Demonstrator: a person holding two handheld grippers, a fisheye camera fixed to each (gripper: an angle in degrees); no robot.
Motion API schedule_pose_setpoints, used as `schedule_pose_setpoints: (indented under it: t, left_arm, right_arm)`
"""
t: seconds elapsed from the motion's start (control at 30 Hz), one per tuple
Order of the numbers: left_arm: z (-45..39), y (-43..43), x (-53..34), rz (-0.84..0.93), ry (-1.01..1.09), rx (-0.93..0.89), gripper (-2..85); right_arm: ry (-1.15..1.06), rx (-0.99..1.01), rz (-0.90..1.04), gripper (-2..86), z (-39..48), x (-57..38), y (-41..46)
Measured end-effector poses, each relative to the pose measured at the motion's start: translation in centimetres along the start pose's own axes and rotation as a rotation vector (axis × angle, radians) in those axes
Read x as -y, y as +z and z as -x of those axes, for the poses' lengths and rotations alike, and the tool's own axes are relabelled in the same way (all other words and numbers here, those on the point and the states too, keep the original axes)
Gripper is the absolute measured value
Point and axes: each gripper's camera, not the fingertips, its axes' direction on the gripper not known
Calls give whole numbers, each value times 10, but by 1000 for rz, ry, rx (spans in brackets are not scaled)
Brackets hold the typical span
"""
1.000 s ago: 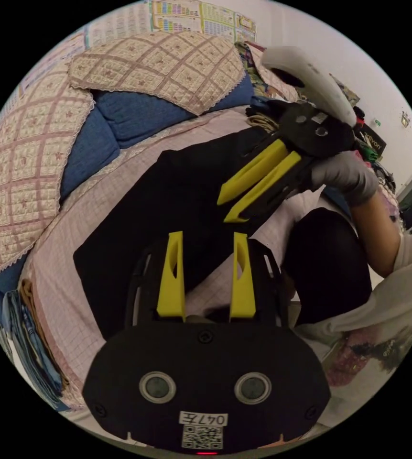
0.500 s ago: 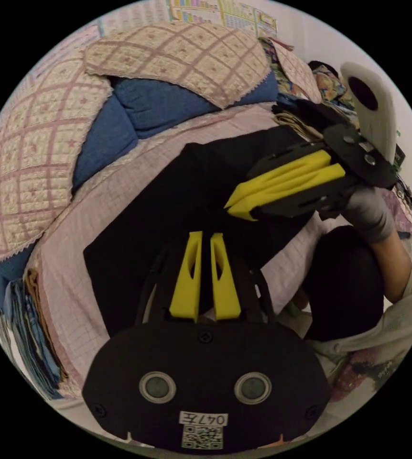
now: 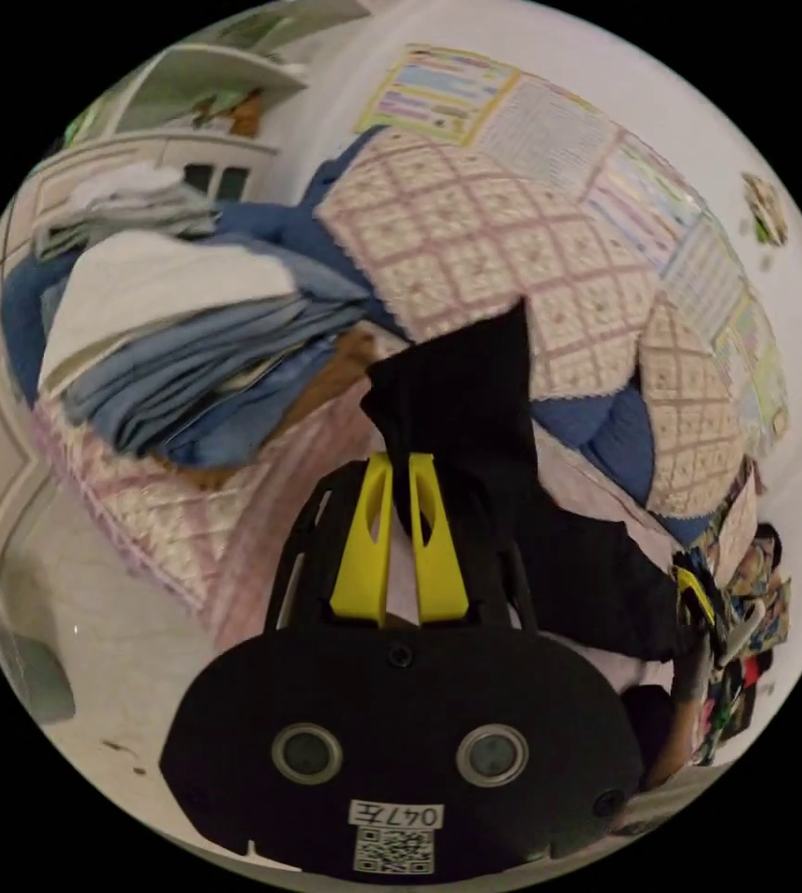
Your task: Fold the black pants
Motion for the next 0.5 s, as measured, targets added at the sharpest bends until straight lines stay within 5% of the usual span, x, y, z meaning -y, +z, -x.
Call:
schedule_pose_setpoints:
  t: [0.2,0.37,0.5]
  left_arm:
    - [155,67,-83,164,-172,-154,1]
    - [211,76,-127,140,-165,-203,3]
    - [240,84,-157,150,-126,-174,3]
  right_arm:
    - [317,-121,-45,38,-77,-44,-89]
    - [744,-295,-57,61,-161,-139,-191]
    - [850,-298,2,66,-189,-184,-231]
